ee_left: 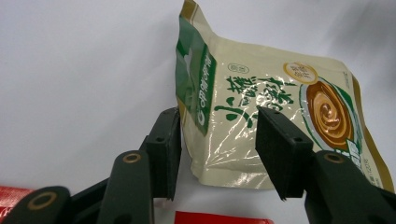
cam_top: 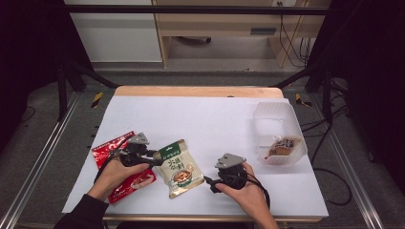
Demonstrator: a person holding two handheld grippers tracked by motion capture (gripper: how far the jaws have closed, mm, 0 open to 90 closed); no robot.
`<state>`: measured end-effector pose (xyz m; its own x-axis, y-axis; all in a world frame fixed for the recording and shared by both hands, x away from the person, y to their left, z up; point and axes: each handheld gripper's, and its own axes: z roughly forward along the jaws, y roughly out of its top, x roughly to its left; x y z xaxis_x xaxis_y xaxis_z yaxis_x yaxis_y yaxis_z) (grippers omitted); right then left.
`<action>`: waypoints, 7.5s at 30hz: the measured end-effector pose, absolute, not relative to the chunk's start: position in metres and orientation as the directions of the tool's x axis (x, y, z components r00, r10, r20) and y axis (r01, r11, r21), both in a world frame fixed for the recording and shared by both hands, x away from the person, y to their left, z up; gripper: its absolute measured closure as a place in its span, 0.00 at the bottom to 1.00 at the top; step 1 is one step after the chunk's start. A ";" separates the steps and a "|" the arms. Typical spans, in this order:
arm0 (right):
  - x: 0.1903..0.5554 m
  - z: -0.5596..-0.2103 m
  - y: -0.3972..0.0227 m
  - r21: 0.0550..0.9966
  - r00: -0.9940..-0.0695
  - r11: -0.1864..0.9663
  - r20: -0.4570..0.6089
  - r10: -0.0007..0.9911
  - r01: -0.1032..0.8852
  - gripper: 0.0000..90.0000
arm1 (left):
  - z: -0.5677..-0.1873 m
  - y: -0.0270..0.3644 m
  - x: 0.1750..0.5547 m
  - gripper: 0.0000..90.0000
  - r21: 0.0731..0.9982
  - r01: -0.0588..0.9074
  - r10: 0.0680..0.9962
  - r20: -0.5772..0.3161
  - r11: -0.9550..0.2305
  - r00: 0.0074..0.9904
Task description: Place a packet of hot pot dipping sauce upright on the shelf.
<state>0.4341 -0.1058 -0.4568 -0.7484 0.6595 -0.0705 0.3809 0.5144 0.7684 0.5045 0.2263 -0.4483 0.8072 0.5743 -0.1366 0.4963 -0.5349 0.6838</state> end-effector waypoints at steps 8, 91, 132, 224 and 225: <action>0.434 -0.457 -0.103 0.764 -0.753 0.520 -0.070 0.655 0.382 0.24 | -0.455 0.218 0.507 0.72 0.650 0.500 0.600 -0.084 -0.572 0.795; 0.470 -0.335 -0.060 0.432 -0.958 0.891 -0.171 0.229 0.136 1.00 | -0.340 0.151 0.466 0.90 0.731 0.108 0.294 0.132 -0.674 0.946; 0.508 -0.258 -0.159 0.497 -0.893 0.842 -0.255 0.371 0.208 1.00 | -0.436 0.260 0.444 0.09 0.812 0.345 0.661 0.065 -0.471 0.748; 0.537 -0.296 -0.316 0.593 -0.791 0.694 -0.149 0.593 0.409 1.00 | -0.446 0.278 0.438 0.09 0.806 0.361 0.717 0.110 -0.469 0.688; 0.537 -0.298 -0.316 0.591 -0.793 0.696 -0.148 0.591 0.408 1.00 | -0.446 0.278 0.438 0.09 0.806 0.360 0.716 0.109 -0.469 0.689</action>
